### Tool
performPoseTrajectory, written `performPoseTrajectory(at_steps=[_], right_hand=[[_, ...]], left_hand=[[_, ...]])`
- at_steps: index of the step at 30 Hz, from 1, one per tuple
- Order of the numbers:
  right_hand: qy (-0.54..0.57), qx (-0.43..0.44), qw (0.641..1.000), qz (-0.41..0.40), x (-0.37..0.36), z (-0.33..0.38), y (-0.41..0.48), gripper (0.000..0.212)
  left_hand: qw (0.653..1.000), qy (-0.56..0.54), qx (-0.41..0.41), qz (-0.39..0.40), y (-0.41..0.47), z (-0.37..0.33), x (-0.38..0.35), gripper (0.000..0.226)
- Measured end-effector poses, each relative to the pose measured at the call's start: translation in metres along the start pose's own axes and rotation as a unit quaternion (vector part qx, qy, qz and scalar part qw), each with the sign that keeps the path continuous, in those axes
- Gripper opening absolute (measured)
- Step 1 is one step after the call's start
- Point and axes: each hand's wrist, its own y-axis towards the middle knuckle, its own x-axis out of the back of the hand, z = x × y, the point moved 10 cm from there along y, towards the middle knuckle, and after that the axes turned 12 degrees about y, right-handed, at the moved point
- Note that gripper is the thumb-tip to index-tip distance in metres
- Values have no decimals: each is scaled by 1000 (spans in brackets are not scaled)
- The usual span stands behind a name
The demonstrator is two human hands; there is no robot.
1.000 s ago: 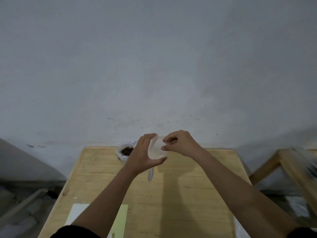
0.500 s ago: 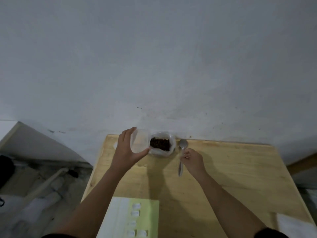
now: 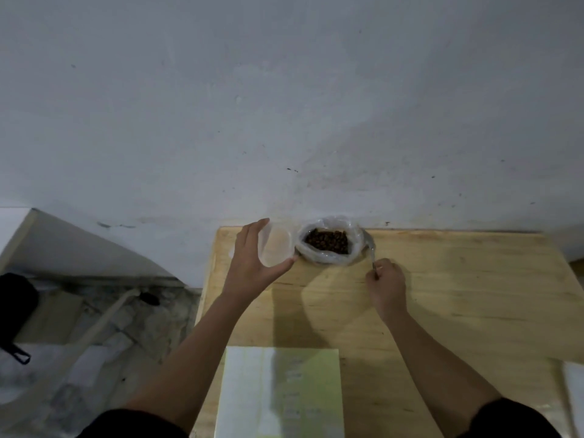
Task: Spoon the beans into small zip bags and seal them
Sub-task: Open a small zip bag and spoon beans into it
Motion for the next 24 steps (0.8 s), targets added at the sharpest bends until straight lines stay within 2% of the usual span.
performPoseTrajectory(at_steps=[5,7,11,16,18,22,24], right_hand=[[-1,-29,999,-32,21,-1,-13,15],[15,-23,997,-73,48,4,-22,15],[71,20,985,-158,105,20,-27,10],[209,-37,963,-166,109,14,-24,7],[270,-54,947,-165,112,14,-22,2],[443,-29,879,-172,118,33,-22,15],[487,-21,859,-158,110,44,-20,22]], left_hand=[[1000,-12,-13,16,3,-3,-3,83],[999,-25,-29,25,4,-15,-4,86],[997,-39,-50,34,8,-36,-8,82],[998,-35,-27,42,3,-18,-14,81],[998,-32,-27,45,3,-17,-16,80],[998,-39,-33,41,2,-27,-18,81],[998,-36,-40,36,1,-30,-18,82]])
